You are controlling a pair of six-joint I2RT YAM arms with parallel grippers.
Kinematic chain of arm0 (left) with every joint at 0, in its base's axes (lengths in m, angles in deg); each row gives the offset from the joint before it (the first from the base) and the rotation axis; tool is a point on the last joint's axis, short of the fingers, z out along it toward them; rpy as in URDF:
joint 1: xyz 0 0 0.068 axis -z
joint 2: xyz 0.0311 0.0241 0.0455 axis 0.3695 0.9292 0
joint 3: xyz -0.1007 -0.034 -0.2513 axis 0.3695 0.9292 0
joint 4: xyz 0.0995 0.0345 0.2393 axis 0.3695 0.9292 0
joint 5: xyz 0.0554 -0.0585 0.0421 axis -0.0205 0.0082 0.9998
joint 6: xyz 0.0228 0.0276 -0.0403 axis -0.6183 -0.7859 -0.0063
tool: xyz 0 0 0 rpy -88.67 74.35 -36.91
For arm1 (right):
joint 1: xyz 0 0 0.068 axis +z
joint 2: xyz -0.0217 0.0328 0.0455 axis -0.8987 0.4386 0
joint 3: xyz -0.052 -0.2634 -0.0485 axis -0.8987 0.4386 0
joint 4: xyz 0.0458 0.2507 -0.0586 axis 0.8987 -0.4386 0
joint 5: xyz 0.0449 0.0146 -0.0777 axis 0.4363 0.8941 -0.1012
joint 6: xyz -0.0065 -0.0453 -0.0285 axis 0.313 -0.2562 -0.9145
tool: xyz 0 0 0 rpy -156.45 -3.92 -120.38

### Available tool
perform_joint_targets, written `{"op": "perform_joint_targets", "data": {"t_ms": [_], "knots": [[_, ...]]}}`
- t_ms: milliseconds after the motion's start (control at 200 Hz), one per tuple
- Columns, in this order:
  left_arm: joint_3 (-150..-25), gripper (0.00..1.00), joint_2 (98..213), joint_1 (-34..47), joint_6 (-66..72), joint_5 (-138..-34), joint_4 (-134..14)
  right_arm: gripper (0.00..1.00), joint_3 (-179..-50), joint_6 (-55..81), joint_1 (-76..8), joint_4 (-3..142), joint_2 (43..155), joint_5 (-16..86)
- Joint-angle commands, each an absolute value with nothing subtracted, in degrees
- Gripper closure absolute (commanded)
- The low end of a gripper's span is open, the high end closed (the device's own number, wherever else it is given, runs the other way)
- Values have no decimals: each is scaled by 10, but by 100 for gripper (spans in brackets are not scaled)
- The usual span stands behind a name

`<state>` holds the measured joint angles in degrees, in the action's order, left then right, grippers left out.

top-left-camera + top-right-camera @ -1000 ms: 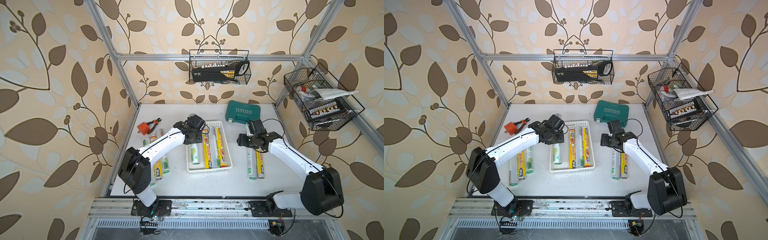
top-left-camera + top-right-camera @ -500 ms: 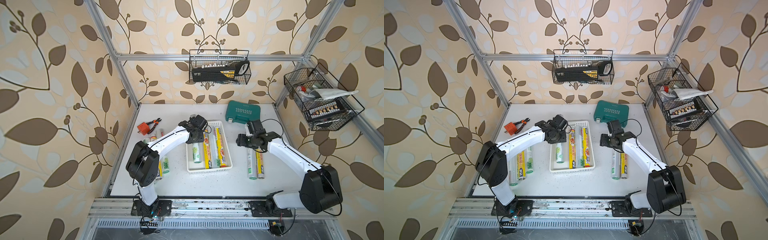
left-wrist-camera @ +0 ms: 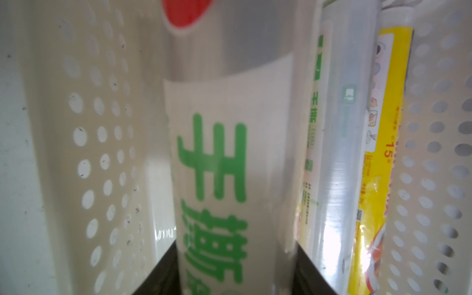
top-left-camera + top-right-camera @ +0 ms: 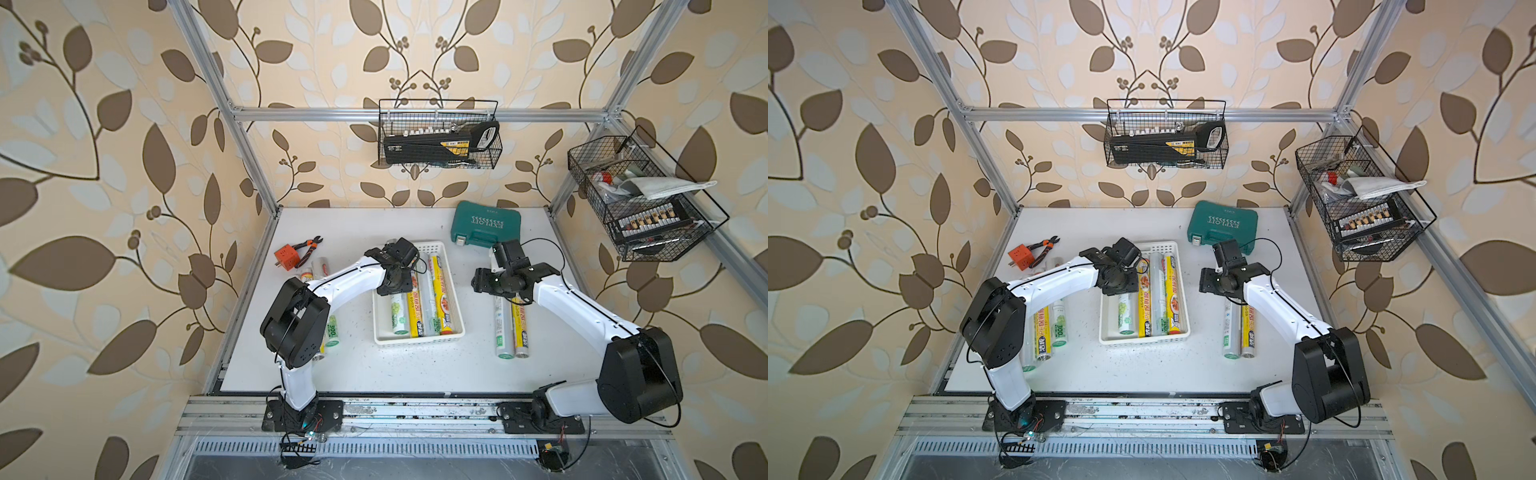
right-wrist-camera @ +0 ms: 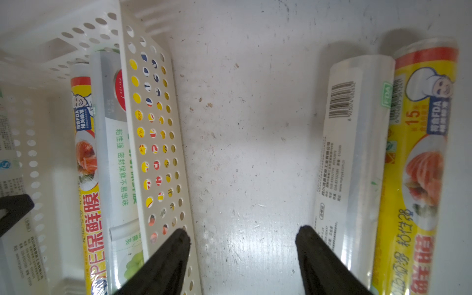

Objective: Put the plastic wrap into the basket
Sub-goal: Place the plastic wrap in the basket.

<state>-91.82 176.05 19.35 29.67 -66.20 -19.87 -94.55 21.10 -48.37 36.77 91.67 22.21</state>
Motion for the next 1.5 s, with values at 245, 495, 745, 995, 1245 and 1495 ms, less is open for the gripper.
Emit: {"op": "perform_joint_targets", "data": {"t_ms": [245, 495, 745, 995, 1245, 1495], "knots": [[-903, 59, 1777, 200, 306, -690, -234, 31, -937, 207, -486, 368, 925, 229], [-898, 56, 1781, 195, 303, -686, -237, 31, -936, 207, -487, 368, 930, 230], [-873, 48, 1779, 183, 298, -697, -265, 31, -938, 207, -487, 368, 941, 234], [-861, 45, 1776, 183, 306, -699, -274, 31, -944, 207, -487, 362, 955, 239], [-860, 39, 1776, 183, 316, -706, -280, 30, -945, 216, -490, 359, 953, 245], [-858, 39, 1760, 186, 322, -709, -281, 30, -947, 214, -501, 347, 943, 260]]}}
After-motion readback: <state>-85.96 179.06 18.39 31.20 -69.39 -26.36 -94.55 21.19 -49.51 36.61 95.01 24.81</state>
